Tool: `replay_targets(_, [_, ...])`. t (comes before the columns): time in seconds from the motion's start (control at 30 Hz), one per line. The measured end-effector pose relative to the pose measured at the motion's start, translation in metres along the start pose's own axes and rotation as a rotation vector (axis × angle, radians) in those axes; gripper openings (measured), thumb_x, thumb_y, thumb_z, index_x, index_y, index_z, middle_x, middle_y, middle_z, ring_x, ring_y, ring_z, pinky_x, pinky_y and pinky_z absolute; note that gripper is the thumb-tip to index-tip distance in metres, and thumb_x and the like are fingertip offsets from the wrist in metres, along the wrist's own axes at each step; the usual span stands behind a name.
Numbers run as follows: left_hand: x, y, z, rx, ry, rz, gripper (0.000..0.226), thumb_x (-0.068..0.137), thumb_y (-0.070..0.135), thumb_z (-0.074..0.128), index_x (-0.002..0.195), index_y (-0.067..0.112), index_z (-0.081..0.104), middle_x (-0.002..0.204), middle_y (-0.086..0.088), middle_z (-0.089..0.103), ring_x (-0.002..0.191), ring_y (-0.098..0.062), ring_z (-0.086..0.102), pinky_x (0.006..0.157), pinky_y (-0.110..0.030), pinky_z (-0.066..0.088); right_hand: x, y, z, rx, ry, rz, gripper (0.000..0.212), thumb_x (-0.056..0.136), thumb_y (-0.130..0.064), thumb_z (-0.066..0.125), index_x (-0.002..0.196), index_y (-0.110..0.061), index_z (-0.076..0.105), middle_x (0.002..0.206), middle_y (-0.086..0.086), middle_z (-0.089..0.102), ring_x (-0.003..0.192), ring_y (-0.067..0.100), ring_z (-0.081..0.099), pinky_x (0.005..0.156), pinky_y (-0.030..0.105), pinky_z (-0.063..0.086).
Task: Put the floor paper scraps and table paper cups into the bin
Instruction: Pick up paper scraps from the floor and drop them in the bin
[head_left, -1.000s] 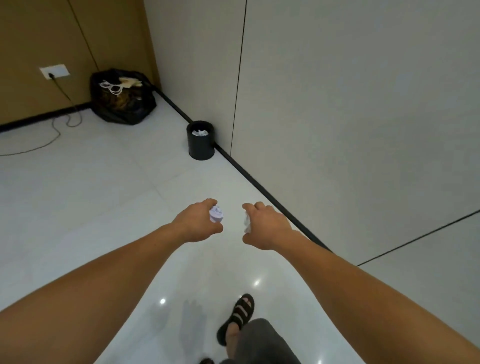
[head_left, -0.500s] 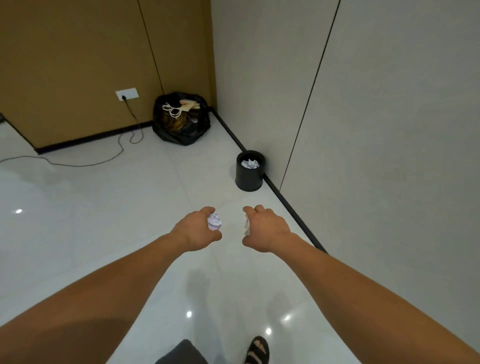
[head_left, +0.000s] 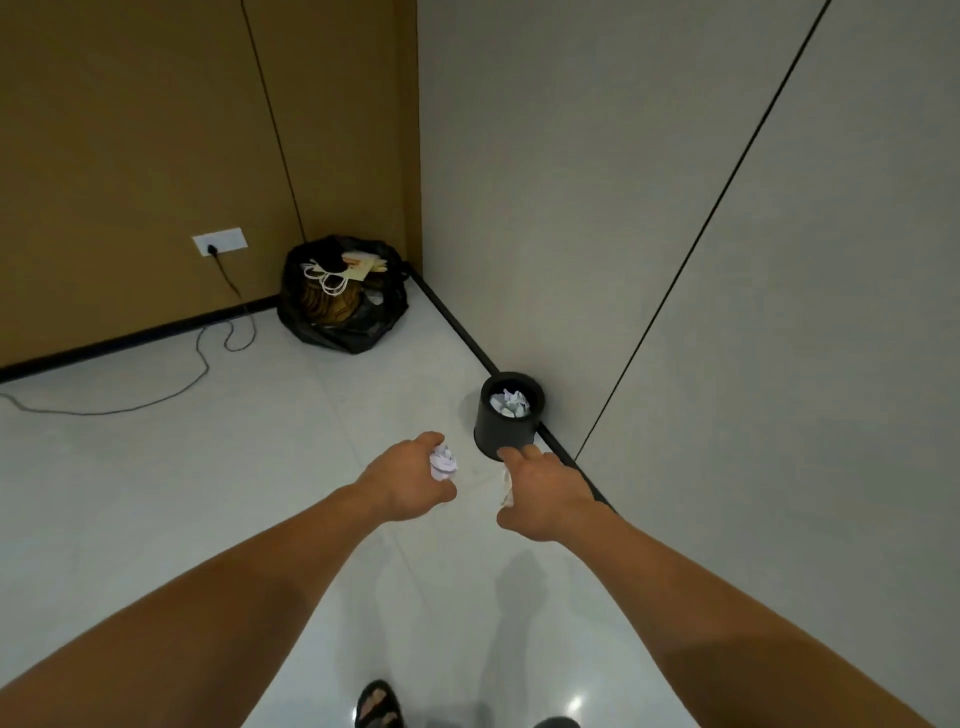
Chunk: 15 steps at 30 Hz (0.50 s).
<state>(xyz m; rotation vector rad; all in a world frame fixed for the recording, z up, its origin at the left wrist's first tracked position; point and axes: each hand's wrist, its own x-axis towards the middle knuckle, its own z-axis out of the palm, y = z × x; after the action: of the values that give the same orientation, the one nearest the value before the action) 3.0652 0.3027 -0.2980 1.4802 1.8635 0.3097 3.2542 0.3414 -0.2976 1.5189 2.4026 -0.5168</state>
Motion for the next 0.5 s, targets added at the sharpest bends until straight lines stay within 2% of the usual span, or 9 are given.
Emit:
replay_targets(0.23, [0.105,0.005,-0.049,0.020,-0.084,0.059,0.075,0.081,0.030,0.067,0.146,0.020,0.031,0.140,-0.002,0.049,0.121,-0.024,0.051,0.100,-0.030,0.043,0.084,-0.002,-0.034,0.061,-0.007,0.088,0.082,0.084,-0.035,0.065,0.152,-0.020,0.023,0.145,0.008,0.038,0.130,0.030,0.039,0.101,0.040,0.042])
replay_targets(0.4, [0.189,0.016,-0.061,0.011,-0.160,0.066,0.075,0.082,0.027,0.068,0.146,0.018,0.030,0.141,0.000,0.048,0.124,-0.021,0.049,0.103,-0.027,0.039,0.160,0.025,-0.055,0.110,0.017,0.110,0.077,0.082,-0.035,0.067,0.148,-0.019,0.030,0.141,0.009,0.042,0.126,0.031,0.044,0.098,0.039,0.044])
replay_targets(0.5, [0.249,0.025,-0.074,0.027,-0.183,0.054,0.074,0.083,0.027,0.068,0.147,0.018,0.030,0.141,0.000,0.047,0.125,-0.020,0.048,0.100,-0.022,0.036,0.221,0.046,-0.069,0.162,0.025,0.127,0.078,0.083,-0.035,0.065,0.149,-0.019,0.027,0.143,0.010,0.042,0.126,0.031,0.045,0.099,0.040,0.045])
